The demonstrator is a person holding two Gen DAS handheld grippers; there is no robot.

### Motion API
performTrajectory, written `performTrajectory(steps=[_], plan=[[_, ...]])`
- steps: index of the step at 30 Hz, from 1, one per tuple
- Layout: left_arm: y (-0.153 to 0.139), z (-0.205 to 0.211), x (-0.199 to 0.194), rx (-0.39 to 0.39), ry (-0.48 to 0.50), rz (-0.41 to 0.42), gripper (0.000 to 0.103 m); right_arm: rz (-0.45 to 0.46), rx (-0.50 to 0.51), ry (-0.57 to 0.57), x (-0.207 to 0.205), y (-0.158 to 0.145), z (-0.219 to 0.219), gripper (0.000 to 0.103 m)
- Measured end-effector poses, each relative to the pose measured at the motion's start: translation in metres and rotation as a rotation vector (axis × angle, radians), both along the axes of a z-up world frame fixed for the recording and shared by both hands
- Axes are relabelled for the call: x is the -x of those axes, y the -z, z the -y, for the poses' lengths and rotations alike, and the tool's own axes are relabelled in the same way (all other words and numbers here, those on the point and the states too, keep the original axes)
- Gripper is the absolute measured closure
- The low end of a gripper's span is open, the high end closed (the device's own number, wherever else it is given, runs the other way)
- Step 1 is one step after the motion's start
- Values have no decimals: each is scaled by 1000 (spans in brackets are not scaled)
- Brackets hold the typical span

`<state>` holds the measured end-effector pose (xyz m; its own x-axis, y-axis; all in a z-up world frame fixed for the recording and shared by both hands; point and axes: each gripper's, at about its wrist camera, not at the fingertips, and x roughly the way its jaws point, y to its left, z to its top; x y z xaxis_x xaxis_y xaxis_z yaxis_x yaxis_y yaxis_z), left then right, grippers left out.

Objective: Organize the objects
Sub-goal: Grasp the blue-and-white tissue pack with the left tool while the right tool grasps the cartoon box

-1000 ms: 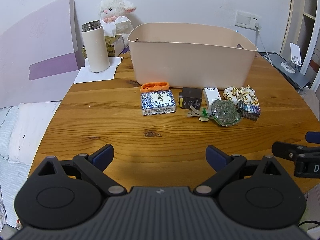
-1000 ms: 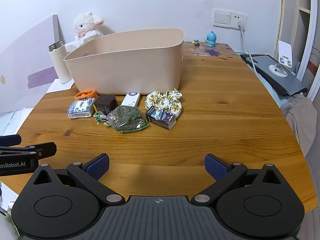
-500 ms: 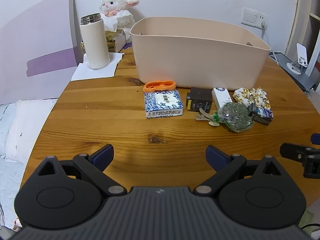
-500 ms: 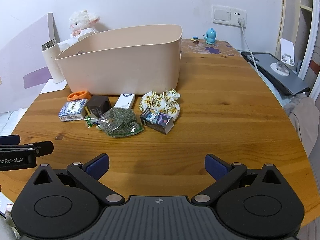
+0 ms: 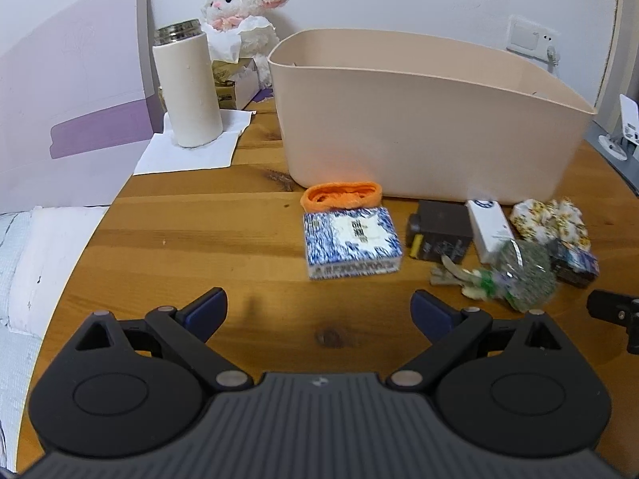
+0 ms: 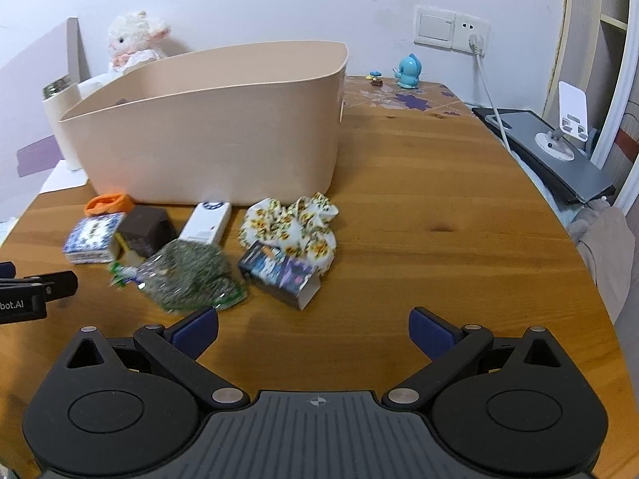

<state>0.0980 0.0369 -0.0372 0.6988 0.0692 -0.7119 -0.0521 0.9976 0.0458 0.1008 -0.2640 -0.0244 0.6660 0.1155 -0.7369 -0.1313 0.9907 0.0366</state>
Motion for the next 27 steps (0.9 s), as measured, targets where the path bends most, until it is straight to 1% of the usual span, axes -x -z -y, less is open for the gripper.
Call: performTrajectory(steps=[6, 9, 15, 19, 22, 24, 27], plan=[[13, -1, -25, -11, -4, -7, 4, -7, 9, 9, -19, 11, -4, 1], [18, -2, -35, -12, -5, -16, 4, -6, -7, 18, -26, 16, -6, 3], [25, -2, -49, 1, 5, -12, 4, -2, -15, 15, -36, 24, -18, 3], [26, -1, -55, 9, 11, -3, 4, 19, 1, 27, -40, 25, -23, 5], [28, -2, -58, 23, 9, -1, 4, 36, 18, 35, -39, 25, -26, 14], [28, -3, -60, 35, 6, 1, 5, 45, 26, 34, -37, 24, -26, 26], [28, -4, -60, 37, 7, 6, 6, 51, 20, 43, -34, 22, -23, 39]])
